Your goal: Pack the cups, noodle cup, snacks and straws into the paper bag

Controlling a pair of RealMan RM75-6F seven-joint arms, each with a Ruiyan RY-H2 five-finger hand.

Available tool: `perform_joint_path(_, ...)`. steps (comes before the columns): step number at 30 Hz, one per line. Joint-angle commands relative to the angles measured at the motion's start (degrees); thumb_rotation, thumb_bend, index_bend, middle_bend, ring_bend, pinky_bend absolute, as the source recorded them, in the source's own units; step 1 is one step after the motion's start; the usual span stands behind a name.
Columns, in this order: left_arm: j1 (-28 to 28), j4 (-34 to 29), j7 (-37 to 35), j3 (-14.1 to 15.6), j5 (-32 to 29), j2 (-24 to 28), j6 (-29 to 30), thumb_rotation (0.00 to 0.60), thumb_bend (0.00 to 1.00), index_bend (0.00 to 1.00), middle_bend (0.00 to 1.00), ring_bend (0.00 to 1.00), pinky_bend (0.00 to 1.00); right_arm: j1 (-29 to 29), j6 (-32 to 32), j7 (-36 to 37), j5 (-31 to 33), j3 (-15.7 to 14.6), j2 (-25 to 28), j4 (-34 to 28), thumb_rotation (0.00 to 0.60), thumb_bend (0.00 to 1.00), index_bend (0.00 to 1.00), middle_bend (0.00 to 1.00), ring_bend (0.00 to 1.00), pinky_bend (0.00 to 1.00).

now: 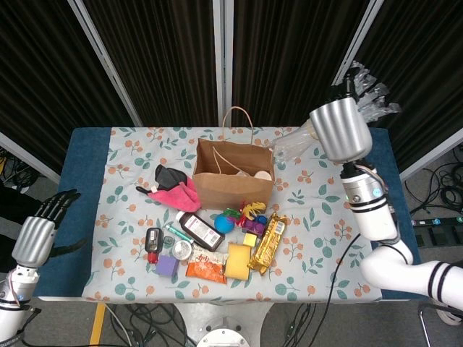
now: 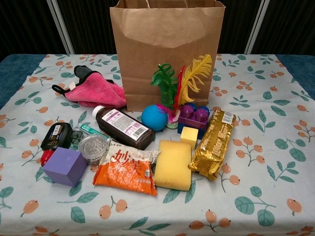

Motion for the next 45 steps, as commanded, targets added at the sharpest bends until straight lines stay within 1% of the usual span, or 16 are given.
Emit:
perform_joint_path(1, 0.0, 1.0, -1.4, -0.3, -0.5, 0.0, 0.1, 0.600, 0.10, 0.18, 0.22, 0.15, 0.21, 3.4, 3.1, -4.1, 0.6, -1.2, -7.2, 3.5, 0.600, 0.17, 0.85, 0.68, 0.58, 0.29)
perform_joint_path(8, -0.1, 3.5, -4.0, -0.5, -0.9, -0.4, 0.2, 0.600, 0.10, 0.18, 0.22, 0.15, 0.21, 6.3, 5.0, -7.7, 1.1, -1.7, -13.5, 7.2, 0.600, 0.18, 0.85, 0.68, 0.58, 0.29)
perform_joint_path(14, 0.3, 5.1, -5.3, -0.4, -1.1, -0.6, 0.8, 0.600, 0.10, 0.18, 0.22, 0.15, 0.21, 8.2, 4.7, -9.6, 0.9, -3.2, -17.6, 10.2, 0.600, 0.19, 0.85, 0.68, 0.58, 0.28)
perform_joint_path(22, 0.9, 5.7, -5.7, -0.3, -1.5, -0.7, 1.5, 0.600, 0.10, 0.18, 0.22, 0.15, 0.21, 10.0, 5.6, -8.9, -0.6, -4.6, -24.8, 16.4, 0.600, 0.19, 0.84, 0.68, 0.58, 0.28)
perform_joint_path(23, 0.9, 5.8, -5.7, -0.3, -1.5, -0.7, 1.4, 0.600, 0.10, 0.18, 0.22, 0.15, 0.21, 10.0, 5.7, -9.1, -0.4, -4.6, -25.4, 16.6, 0.600, 0.18, 0.83, 0.68, 0.56, 0.27)
perform_joint_path(24, 0.9, 5.8, -5.8, -0.4, -1.6, -0.7, 1.4, 0.600, 0.10, 0.18, 0.22, 0.15, 0.21, 10.0, 5.6, -9.6, 0.2, -4.7, -25.9, 16.6, 0.600, 0.17, 0.80, 0.67, 0.53, 0.25)
perform_joint_path(26, 1.0, 5.9, -6.0, -0.4, -1.7, -0.6, 1.4, 0.600, 0.10, 0.18, 0.22, 0.15, 0.21, 9.9, 5.1, -11.5, 2.3, -4.7, -26.2, 15.4, 0.600, 0.09, 0.67, 0.58, 0.39, 0.15)
perform_joint_path(28, 1.0, 6.0, -6.2, -0.4, -1.7, -0.6, 1.4, 0.600, 0.10, 0.18, 0.22, 0.15, 0.21, 9.6, 4.9, -14.1, 4.9, -4.5, -25.5, 12.9, 0.600, 0.01, 0.45, 0.39, 0.18, 0.04)
perform_joint_path(29, 0.9, 5.9, -6.2, -0.4, -1.7, -0.6, 1.4, 0.600, 0.10, 0.18, 0.22, 0.15, 0.21, 9.6, 4.9, -15.0, 5.4, -4.5, -25.1, 11.9, 0.600, 0.00, 0.34, 0.29, 0.09, 0.01)
perform_joint_path(31, 0.9, 5.9, -6.2, -0.4, -1.7, -0.6, 1.3, 0.600, 0.10, 0.18, 0.22, 0.15, 0.21, 9.6, 4.7, -15.7, 6.2, -4.4, -23.9, 9.6, 0.600, 0.00, 0.18, 0.15, 0.01, 0.00)
perform_joint_path(32, 0.9, 5.8, -6.3, -0.4, -1.7, -0.6, 1.3, 0.600, 0.10, 0.18, 0.22, 0.15, 0.21, 9.6, 4.7, -15.5, 6.3, -4.3, -23.4, 8.6, 0.600, 0.00, 0.12, 0.11, 0.00, 0.00)
perform_joint_path(33, 0.9, 5.6, -6.3, -0.4, -1.6, -0.5, 1.3, 0.600, 0.10, 0.18, 0.22, 0.15, 0.21, 9.6, 4.8, -15.2, 6.2, -4.2, -23.0, 7.7, 0.600, 0.00, 0.08, 0.08, 0.00, 0.00)
perform_joint_path(35, 0.8, 5.3, -6.1, -0.4, -1.5, -0.5, 1.4, 0.600, 0.10, 0.18, 0.22, 0.15, 0.21, 9.4, 5.2, -14.4, 5.7, -4.2, -21.9, 5.8, 0.600, 0.00, 0.02, 0.05, 0.00, 0.00)
perform_joint_path(37, 0.7, 4.9, -5.8, -0.4, -1.4, -0.4, 1.5, 0.600, 0.10, 0.18, 0.22, 0.15, 0.21, 9.2, 5.7, -13.6, 4.7, -4.2, -20.8, 4.0, 0.600, 0.00, 0.00, 0.04, 0.00, 0.00)
perform_joint_path(43, 0.6, 3.4, -4.6, -0.3, -0.7, 0.1, 2.0, 0.600, 0.10, 0.18, 0.22, 0.15, 0.21, 7.0, 8.2, -9.5, 1.0, -5.0, -17.1, -2.1, 0.600, 0.00, 0.00, 0.05, 0.00, 0.00)
perform_joint_path(45, 0.6, 2.7, -4.0, -0.2, -0.3, 0.2, 2.2, 0.600, 0.10, 0.18, 0.22, 0.15, 0.21, 5.7, 9.7, -6.9, -1.3, -5.3, -15.4, -4.7, 0.600, 0.00, 0.00, 0.05, 0.00, 0.00)
